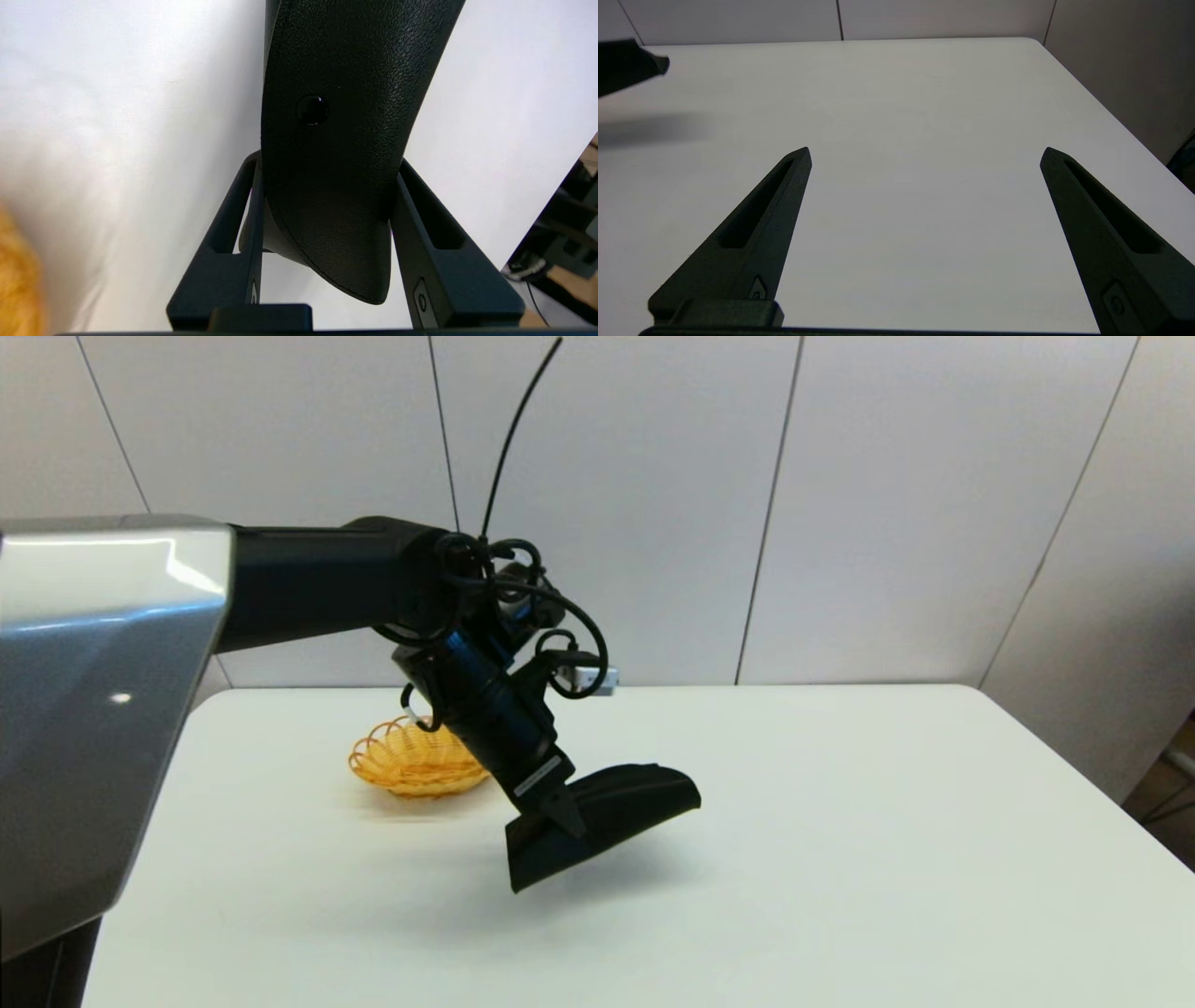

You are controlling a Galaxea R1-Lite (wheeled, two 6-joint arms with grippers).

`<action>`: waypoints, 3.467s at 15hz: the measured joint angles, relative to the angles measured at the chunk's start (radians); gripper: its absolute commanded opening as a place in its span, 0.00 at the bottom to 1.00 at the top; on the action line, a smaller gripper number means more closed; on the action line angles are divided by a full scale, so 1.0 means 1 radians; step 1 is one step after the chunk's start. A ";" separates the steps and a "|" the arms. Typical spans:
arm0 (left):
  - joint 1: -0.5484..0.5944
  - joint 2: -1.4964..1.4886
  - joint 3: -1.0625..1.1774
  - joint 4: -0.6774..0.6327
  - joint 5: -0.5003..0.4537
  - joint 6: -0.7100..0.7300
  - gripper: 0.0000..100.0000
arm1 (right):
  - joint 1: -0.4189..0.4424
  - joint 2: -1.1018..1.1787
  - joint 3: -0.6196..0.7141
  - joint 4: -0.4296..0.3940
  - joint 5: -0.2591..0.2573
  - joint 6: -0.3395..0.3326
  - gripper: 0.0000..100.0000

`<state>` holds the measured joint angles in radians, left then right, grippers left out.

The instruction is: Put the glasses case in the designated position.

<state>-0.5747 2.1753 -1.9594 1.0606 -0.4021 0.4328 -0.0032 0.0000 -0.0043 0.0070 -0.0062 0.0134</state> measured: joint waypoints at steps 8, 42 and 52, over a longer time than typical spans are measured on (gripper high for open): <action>0.140 -0.151 0.018 -0.122 0.153 -0.059 0.00 | 0.000 0.000 0.000 0.000 0.000 0.000 1.00; 0.516 -0.147 0.029 -0.090 0.627 -0.392 0.00 | 0.000 0.000 0.000 0.000 0.000 0.000 1.00; 0.520 -0.141 0.024 -0.090 0.621 -0.392 1.00 | 0.000 0.000 0.000 0.000 0.001 0.000 1.00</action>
<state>-0.0547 2.0345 -1.9357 0.9709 0.2191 0.0409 -0.0032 0.0000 -0.0038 0.0072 -0.0053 0.0134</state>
